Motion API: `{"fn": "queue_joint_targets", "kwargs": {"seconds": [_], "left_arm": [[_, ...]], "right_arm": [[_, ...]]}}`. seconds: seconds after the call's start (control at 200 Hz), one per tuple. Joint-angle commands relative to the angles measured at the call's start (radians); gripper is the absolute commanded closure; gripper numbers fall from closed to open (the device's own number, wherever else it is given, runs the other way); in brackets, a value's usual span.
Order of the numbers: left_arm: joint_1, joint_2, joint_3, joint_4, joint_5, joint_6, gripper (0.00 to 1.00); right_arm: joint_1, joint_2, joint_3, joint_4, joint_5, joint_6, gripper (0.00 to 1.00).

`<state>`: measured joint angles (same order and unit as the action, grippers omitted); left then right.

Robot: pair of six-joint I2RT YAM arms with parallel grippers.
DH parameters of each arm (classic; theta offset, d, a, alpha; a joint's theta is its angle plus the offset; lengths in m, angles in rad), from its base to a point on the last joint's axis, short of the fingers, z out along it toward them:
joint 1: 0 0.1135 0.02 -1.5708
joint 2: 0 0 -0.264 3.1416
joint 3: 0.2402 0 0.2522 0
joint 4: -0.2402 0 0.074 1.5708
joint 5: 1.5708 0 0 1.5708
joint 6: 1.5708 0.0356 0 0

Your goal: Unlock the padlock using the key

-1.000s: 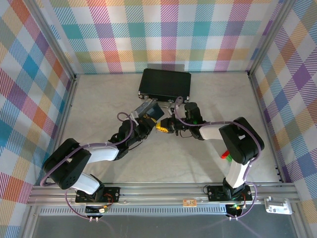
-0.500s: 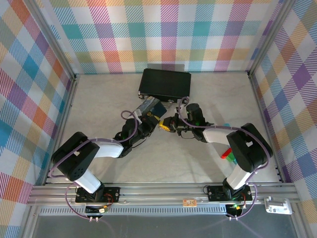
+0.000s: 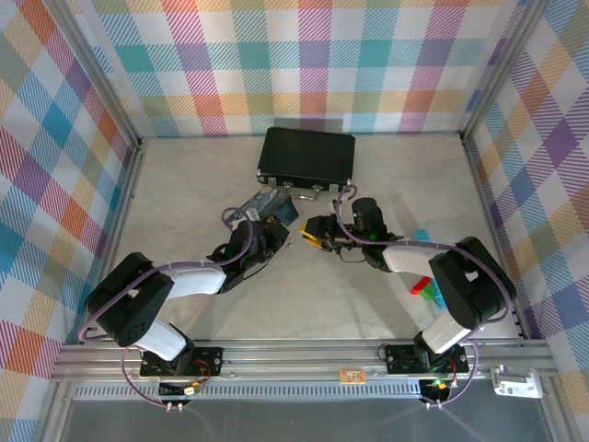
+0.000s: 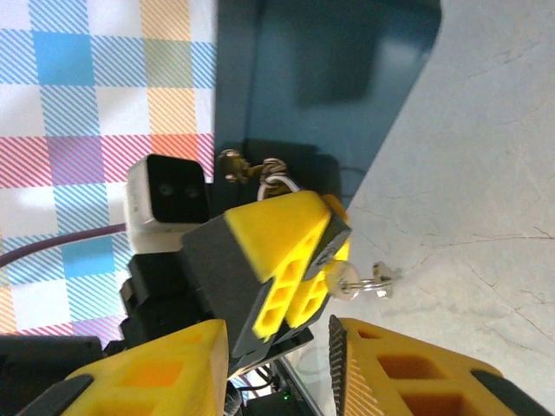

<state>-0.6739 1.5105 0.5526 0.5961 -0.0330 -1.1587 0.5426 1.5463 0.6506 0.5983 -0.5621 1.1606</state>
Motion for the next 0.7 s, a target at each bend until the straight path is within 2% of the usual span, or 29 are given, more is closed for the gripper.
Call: {"fn": "queue_joint_targets", "kwargs": {"seconds": [0.0,0.135,0.24,0.465,0.695], "left_arm": [[-0.006,-0.005,0.032,0.02,-0.002,-0.007,1.0],[-0.006,-0.022,0.02,0.025,0.001,-0.025,1.0],[-0.006,-0.049,0.009,0.014,-0.005,-0.034,1.0],[-0.006,-0.075,0.008,-0.005,0.006,-0.039,1.0],[-0.006,-0.064,0.011,0.024,0.018,-0.057,1.0]], "right_arm": [[0.003,-0.029,-0.02,-0.019,0.035,-0.086,0.64],[0.027,0.023,-0.009,0.025,0.031,-0.112,0.66],[0.038,0.077,-0.004,0.146,0.033,-0.105,0.67],[0.062,0.15,0.044,0.19,0.001,-0.168,0.63],[0.082,0.22,0.04,0.323,-0.054,-0.127,0.66]]}}
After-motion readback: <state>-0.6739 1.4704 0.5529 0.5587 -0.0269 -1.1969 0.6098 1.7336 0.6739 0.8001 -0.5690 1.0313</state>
